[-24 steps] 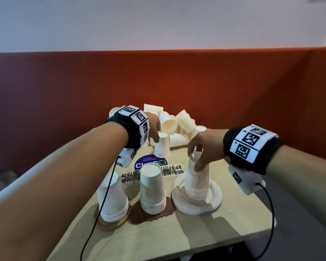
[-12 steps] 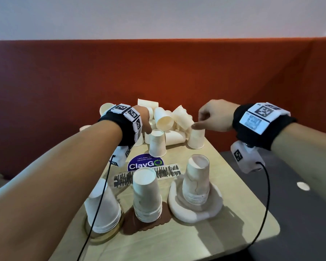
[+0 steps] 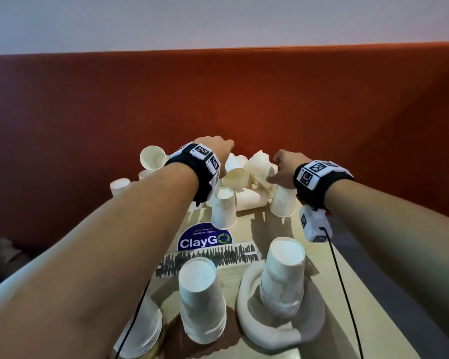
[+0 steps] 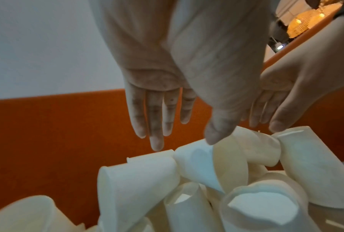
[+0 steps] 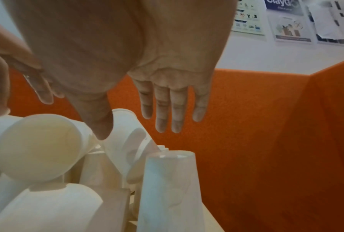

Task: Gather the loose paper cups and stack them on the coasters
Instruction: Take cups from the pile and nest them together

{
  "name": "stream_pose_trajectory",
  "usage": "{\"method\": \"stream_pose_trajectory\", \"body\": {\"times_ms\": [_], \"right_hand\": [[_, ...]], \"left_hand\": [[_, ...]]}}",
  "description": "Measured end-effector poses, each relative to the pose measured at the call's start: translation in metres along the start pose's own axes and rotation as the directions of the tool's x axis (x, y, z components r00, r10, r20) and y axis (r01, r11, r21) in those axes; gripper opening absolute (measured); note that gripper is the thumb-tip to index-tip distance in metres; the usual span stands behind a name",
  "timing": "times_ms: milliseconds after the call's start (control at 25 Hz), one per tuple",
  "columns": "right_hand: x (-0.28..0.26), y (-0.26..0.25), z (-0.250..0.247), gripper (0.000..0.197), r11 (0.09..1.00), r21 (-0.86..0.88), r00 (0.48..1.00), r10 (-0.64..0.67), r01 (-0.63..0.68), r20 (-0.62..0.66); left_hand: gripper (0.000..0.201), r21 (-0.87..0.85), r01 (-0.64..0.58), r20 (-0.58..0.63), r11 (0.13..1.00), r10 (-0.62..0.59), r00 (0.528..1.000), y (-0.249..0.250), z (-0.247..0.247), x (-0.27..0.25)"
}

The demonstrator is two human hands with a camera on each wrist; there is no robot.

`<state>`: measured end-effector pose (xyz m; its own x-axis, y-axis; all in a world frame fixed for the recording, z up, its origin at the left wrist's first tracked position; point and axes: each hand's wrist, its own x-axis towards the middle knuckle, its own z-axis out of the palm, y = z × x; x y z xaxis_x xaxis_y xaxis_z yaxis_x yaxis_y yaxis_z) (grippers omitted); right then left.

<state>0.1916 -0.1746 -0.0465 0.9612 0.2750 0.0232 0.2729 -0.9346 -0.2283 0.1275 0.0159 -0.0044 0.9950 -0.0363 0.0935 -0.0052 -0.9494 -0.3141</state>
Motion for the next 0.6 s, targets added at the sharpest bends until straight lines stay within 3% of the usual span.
{"method": "stream_pose_trajectory", "body": {"times_ms": [80, 360, 600], "right_hand": [[0.014, -0.001, 0.007, 0.062, 1.0, 0.01, 1.0, 0.006, -0.006, 0.003], [0.029, 0.0, 0.027, 0.038, 0.998, -0.036, 0.997, 0.044, -0.047, -0.067], [0.0, -0.002, -0.001, 0.055, 0.984, 0.175, 0.988, 0.008, 0.019, -0.151]], "left_hand": [[0.036, 0.007, 0.011, 0.005, 1.0, -0.011, 1.0, 0.007, 0.005, 0.01], [0.013, 0.08, 0.034, 0.011, 0.996, -0.035, 0.999, 0.019, 0.01, 0.023], [0.013, -0.103, 0.148, -0.155, 0.984, -0.163, 0.974, -0.004, -0.016, 0.0]]}}
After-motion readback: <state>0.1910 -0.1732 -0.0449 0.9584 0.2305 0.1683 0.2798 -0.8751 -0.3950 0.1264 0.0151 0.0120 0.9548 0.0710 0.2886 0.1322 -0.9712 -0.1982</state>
